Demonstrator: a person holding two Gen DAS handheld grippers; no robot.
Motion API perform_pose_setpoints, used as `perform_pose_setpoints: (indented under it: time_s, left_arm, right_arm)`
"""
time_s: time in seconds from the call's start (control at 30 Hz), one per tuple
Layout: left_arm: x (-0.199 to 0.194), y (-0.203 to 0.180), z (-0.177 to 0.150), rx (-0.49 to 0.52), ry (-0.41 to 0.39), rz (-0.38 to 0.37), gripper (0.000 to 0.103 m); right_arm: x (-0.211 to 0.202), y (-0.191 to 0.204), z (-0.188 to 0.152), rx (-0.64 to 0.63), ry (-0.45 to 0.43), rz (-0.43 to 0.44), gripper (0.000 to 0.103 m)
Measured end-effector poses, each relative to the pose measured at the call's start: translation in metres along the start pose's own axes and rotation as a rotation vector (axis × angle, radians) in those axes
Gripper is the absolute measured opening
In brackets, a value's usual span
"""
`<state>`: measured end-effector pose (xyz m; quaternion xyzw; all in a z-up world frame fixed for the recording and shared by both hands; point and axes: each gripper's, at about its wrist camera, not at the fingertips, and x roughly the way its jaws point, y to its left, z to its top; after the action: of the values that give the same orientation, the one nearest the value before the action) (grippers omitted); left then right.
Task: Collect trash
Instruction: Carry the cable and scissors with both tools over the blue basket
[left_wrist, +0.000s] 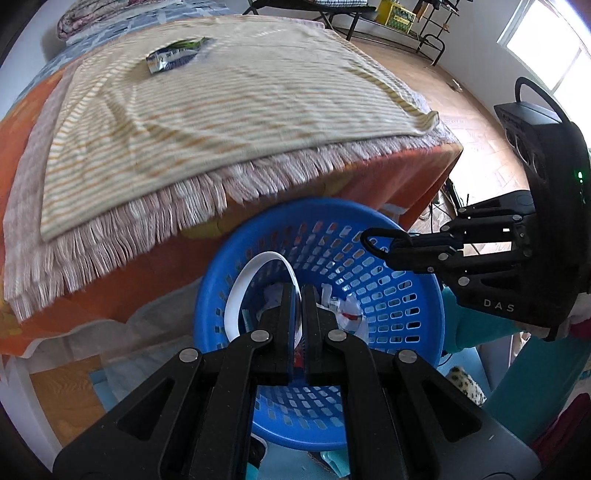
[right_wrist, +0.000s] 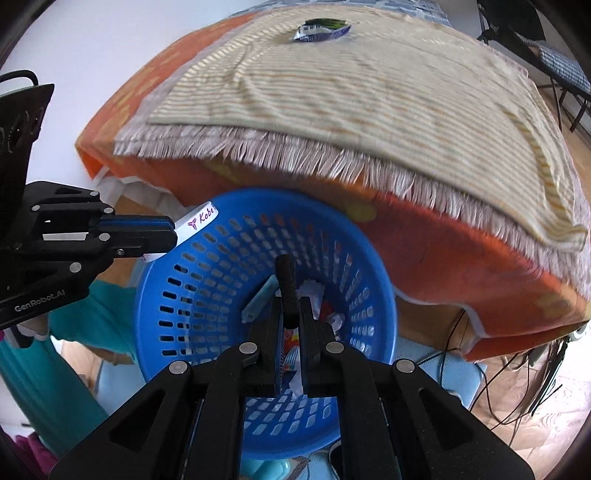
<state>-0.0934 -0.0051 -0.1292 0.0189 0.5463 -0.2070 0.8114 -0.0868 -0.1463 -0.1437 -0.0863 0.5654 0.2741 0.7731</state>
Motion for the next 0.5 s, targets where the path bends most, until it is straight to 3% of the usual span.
perform_pose_setpoints:
  time_s: [0.4, 0.43, 0.5]
  left_arm:
    - [0.008, 0.007, -0.004, -0.016, 0.015, 0.034, 0.001]
    - [0.008, 0.007, -0.004, -0.017, 0.018, 0.034, 0.001]
    - [0.009, 0.008, -0.004, -0.016, 0.023, 0.040, 0.001]
  right_arm:
    - [0.011, 0.002, -0.007, -0.006, 0.031, -0.019, 0.006]
    - [0.012, 0.002, -0.007, -0.004, 0.036, -0.025, 0.007]
    - [0.014, 0.000, -0.007, 0.003, 0.047, -0.025, 0.019]
